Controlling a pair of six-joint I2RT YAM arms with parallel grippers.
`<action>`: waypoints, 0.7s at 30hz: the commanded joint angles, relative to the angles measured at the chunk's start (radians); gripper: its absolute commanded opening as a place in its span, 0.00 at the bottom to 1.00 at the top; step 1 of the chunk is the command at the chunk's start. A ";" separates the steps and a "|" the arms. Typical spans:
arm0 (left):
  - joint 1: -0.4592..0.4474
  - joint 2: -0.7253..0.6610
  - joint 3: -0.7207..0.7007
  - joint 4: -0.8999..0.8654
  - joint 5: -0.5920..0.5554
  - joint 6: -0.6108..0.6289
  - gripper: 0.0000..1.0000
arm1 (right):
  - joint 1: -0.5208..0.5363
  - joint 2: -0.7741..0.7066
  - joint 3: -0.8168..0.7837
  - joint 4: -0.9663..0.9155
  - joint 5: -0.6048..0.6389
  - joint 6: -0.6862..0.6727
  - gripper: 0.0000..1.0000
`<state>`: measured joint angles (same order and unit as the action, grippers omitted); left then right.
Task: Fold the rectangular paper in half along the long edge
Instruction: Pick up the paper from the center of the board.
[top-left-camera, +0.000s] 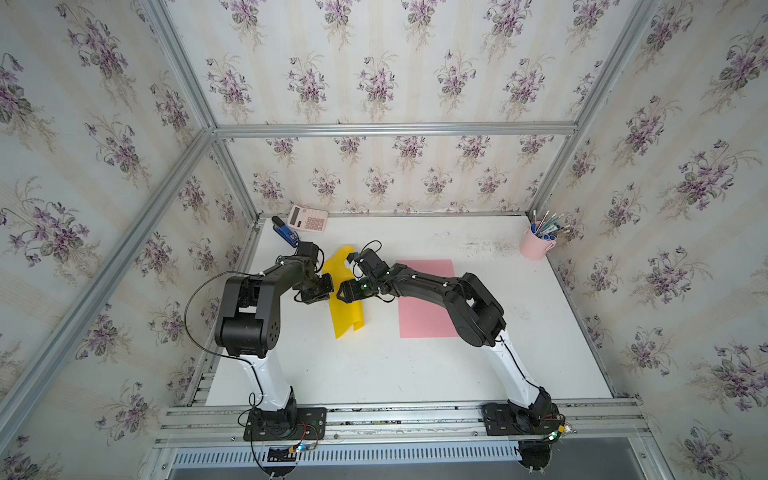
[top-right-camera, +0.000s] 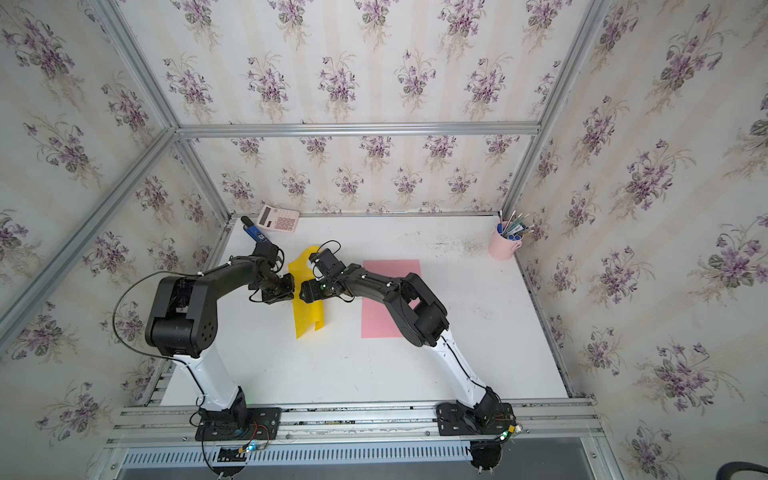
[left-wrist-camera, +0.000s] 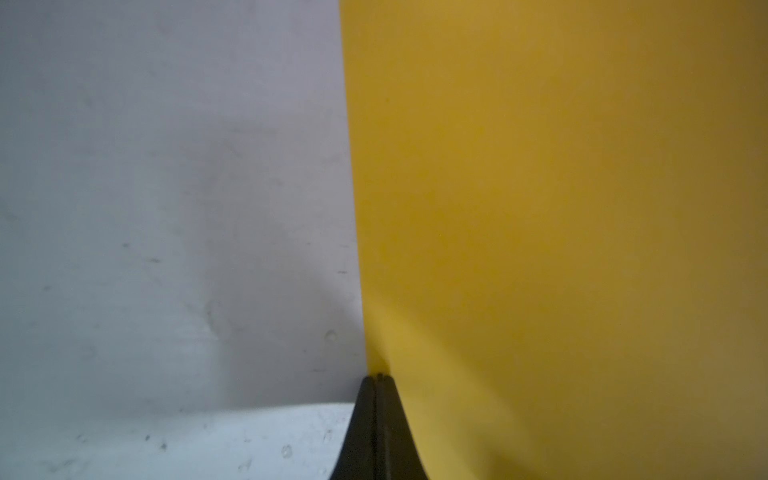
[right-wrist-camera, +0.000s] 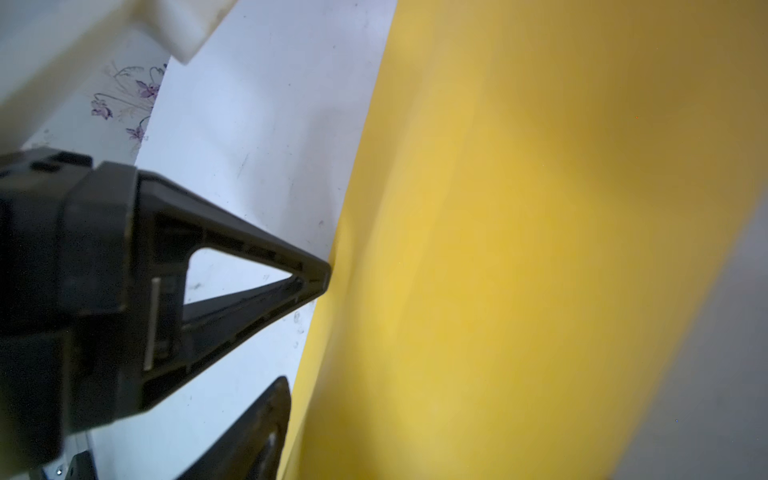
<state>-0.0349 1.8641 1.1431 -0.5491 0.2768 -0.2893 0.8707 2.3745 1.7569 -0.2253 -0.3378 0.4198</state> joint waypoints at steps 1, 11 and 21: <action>0.002 0.000 -0.001 -0.010 -0.011 0.007 0.00 | 0.008 0.029 -0.034 -0.332 -0.065 0.043 0.73; 0.005 0.003 0.000 -0.013 -0.012 0.006 0.05 | 0.008 0.008 -0.077 -0.219 -0.180 0.073 0.65; 0.004 -0.001 -0.002 -0.009 -0.008 0.006 0.02 | -0.001 0.003 -0.095 -0.110 -0.200 0.157 0.60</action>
<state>-0.0315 1.8641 1.1431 -0.5491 0.2794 -0.2893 0.8684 2.3508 1.6772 -0.1539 -0.5777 0.5175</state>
